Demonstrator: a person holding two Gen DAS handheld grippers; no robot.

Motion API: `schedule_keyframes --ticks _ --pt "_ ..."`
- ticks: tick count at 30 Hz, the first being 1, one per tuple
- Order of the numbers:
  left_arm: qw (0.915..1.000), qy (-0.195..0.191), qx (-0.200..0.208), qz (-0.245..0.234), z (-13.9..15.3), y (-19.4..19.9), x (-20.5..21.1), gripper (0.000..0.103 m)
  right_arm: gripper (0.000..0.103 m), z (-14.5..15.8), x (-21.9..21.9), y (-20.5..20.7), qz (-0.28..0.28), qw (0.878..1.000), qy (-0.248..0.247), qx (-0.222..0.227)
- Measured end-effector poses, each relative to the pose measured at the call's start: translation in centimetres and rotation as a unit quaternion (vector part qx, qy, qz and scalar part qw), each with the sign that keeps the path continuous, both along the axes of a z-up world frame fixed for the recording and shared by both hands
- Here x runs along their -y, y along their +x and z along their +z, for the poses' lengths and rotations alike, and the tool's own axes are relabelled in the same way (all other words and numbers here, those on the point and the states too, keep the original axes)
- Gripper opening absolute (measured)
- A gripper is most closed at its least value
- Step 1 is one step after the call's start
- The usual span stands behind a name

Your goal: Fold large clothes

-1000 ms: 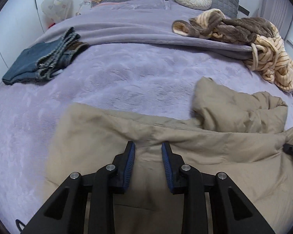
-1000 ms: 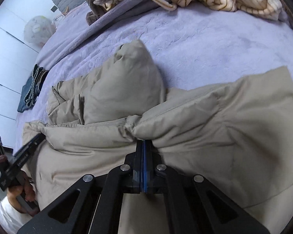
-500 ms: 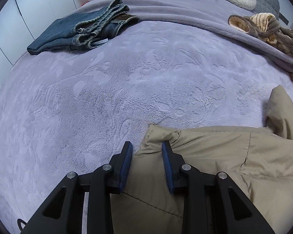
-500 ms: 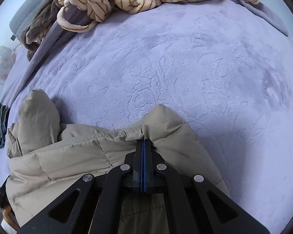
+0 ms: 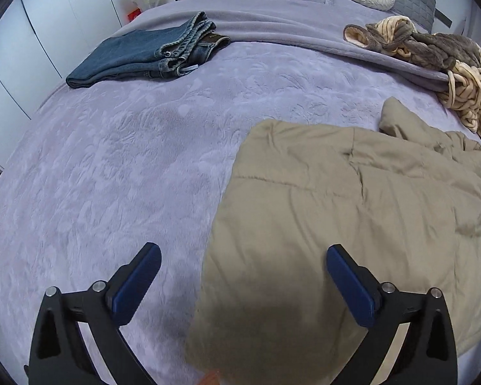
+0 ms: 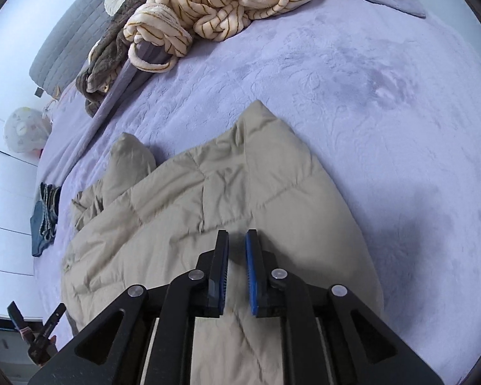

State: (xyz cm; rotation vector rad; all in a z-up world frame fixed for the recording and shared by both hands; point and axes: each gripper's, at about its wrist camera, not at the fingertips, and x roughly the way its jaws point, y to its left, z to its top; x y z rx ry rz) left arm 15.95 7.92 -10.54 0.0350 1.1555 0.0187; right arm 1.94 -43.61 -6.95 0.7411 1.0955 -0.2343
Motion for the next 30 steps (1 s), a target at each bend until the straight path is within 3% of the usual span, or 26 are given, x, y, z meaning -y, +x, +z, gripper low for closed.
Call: schedule_keyframes --ticks 1,3,6,13,17,19,26,30 --pt "1.0 -0.004 -0.004 -0.002 0.1 -0.9 0.2 0.103 0.037 0.0 -0.2 -0.6 0.0 1.0 0.003 -0.001" --pt "0.9999 -0.009 -0.01 -0.009 0.3 -2.6 0.7 0.103 0.051 0.2 -0.7 -2.4 0.0 1.0 0.011 0.003" --pt "0.9991 -0.029 -0.029 -0.014 0.3 -4.9 0.9 0.103 0.053 0.4 -1.6 -4.5 0.001 1.0 0.027 0.001" --pt "0.9914 -0.098 -0.085 0.016 -1.2 -8.2 -0.7 0.103 0.082 -0.2 -2.7 -9.7 -0.018 0.997 0.076 0.003" --pt "0.9764 -0.181 -0.11 0.043 -2.6 -9.7 -2.2 0.103 0.087 -2.1 -2.8 -11.6 -0.04 0.991 0.128 0.004" --pt "0.9693 -0.213 -0.111 0.054 -3.2 -10.3 -2.7 0.103 0.103 -3.2 -2.9 -12.1 -0.049 0.987 0.151 0.009" --pt "0.9303 -0.33 -0.138 0.08 -6.8 -11.4 -3.1 0.103 0.103 -7.1 -3.7 -12.0 -0.079 0.971 0.224 0.016" --pt "0.9174 -0.36 -0.129 0.109 -8.4 -10.4 -3.2 0.103 0.103 -8.6 -4.4 -10.8 -0.09 0.963 0.252 0.025"
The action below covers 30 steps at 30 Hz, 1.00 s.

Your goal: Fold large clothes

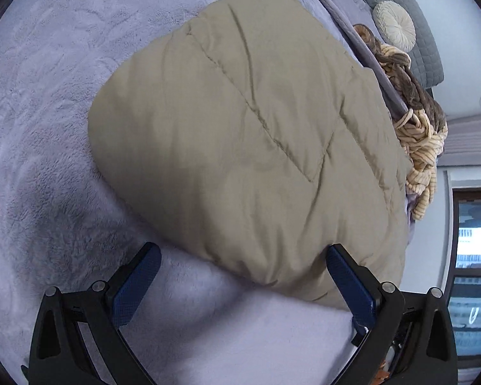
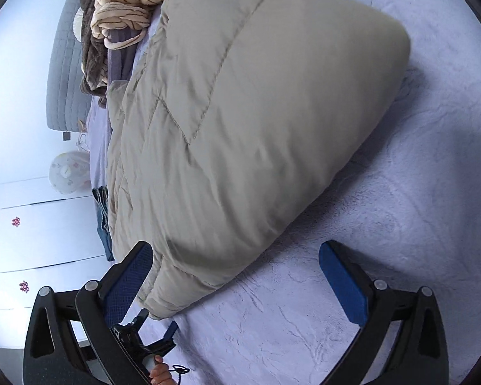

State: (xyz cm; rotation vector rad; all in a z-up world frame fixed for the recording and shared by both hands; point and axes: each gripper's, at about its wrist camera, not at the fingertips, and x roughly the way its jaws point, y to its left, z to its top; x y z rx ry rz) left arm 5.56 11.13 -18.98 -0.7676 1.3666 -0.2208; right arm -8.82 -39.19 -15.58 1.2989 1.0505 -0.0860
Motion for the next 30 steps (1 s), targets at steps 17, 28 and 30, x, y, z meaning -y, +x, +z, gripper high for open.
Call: schedule_keyframes --ticks 17,28,30 --pt "0.9946 0.007 0.087 0.056 1.5 5.1 -0.1 0.017 0.086 -1.9 -1.4 4.7 -0.063 0.992 0.098 0.039" --pt "0.9853 0.07 0.153 -0.03 8.4 0.4 -0.6 0.015 0.023 2.5 -2.7 2.6 -0.023 0.994 0.081 0.062" --pt "0.9844 0.076 0.152 -0.044 9.1 -1.7 -1.2 0.015 0.023 3.1 -3.2 1.1 -0.01 0.995 0.081 0.057"
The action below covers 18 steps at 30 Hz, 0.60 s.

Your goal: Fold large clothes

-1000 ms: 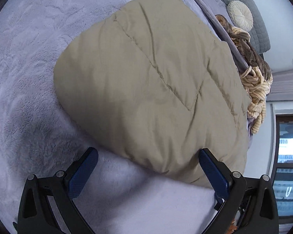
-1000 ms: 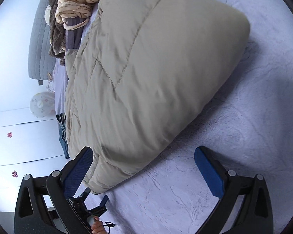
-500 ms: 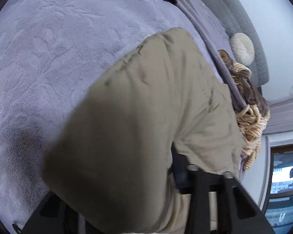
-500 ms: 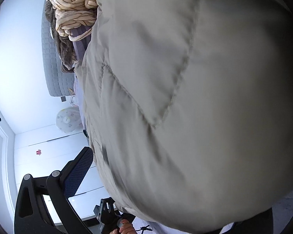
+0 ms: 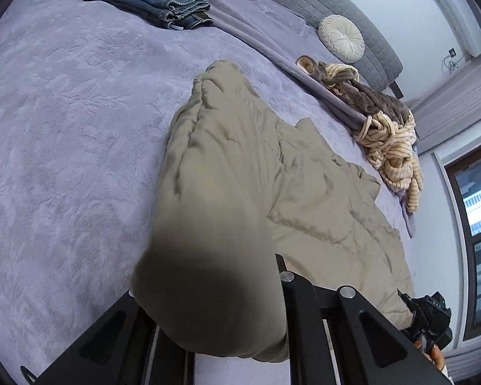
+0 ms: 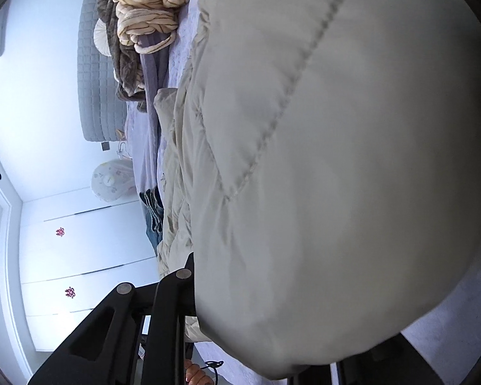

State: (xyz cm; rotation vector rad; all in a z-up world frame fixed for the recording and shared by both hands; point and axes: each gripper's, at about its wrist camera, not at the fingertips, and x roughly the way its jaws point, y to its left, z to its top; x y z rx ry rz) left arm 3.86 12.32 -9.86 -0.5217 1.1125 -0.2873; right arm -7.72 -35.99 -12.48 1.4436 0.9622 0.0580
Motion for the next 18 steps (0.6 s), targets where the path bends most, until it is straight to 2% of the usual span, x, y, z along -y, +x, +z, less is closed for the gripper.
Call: schedule_keyframes --ticks 6,10,11,12,14,16,18 --pt "0.9977 0.02 -0.04 -0.05 0.2 -7.1 -1.9 0.015 0.023 0.3 -1.2 -6.1 0.019 0.999 0.021 -0.031" --pt "0.9925 0.031 -0.099 -0.065 -2.3 -10.7 -3.1 0.016 0.023 -1.3 -1.9 -10.1 0.016 0.997 0.038 -0.066" --pt "0.9908 0.044 -0.112 -0.063 -3.0 -11.2 -3.2 0.022 0.024 -1.9 -1.8 -10.6 0.012 0.996 0.041 -0.078" --pt "0.9889 0.062 -0.121 -0.061 -3.6 -11.7 -3.2 0.026 0.027 -2.4 -1.8 -10.7 0.01 0.995 0.043 -0.086" --pt "0.9847 0.094 -0.133 -0.061 -4.0 -12.3 -3.5 0.046 0.038 -2.7 -1.9 -10.7 0.012 0.993 0.037 -0.109" --pt "0.9824 0.115 -0.135 -0.06 -3.4 -12.7 -4.3 0.048 0.051 -2.0 -1.8 -10.4 0.031 0.991 0.018 -0.128" --pt "0.9802 0.133 -0.134 -0.06 -2.2 -13.2 -5.5 0.048 0.054 -0.8 -1.8 -10.5 0.074 0.987 -0.015 -0.14"
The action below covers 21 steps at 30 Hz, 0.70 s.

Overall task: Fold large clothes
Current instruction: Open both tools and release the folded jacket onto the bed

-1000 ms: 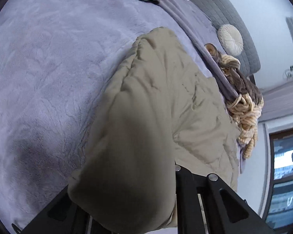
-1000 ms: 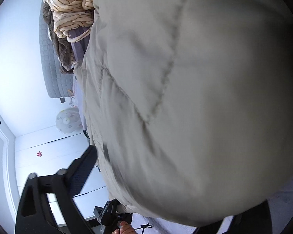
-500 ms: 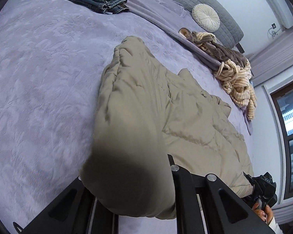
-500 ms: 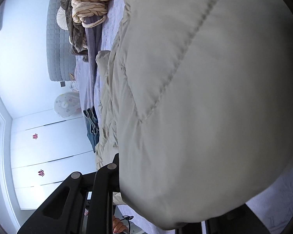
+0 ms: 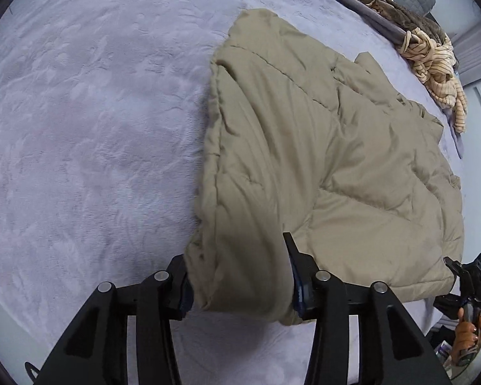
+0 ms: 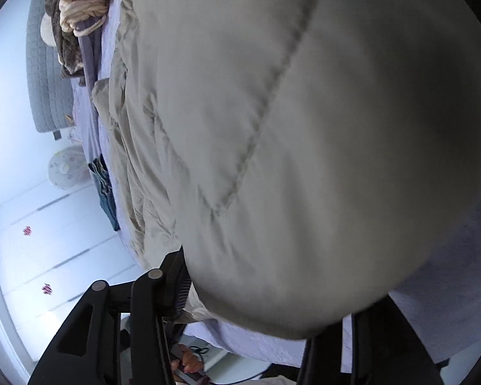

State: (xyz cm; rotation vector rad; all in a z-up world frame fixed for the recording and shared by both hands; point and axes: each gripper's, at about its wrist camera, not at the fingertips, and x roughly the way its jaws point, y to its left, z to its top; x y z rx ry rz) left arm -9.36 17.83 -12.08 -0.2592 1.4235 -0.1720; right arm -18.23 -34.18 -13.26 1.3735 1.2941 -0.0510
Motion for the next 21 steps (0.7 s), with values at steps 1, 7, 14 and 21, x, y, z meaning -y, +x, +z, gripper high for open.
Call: schedule_keyframes --ticks 1,7,14,21 --pt "0.9999 0.014 0.005 0.001 0.7 -0.3 -0.8 0.048 0.054 0.6 0.0 0.5 0.021 1.0 -0.009 -0.001" --pt "0.9949 0.065 0.052 0.057 4.7 -0.6 -5.6 0.048 0.04 4.7 -1.5 1.1 0.169 0.984 -0.011 0.048" --pt "0.9971 0.074 0.018 -0.001 1.2 1.7 -0.3 0.048 0.03 8.0 -2.2 1.8 0.19 0.966 -0.15 0.088" --pt "0.9955 0.093 -0.012 0.012 -1.5 2.2 -0.2 0.063 0.022 3.4 1.6 2.8 0.155 0.956 -0.247 0.015"
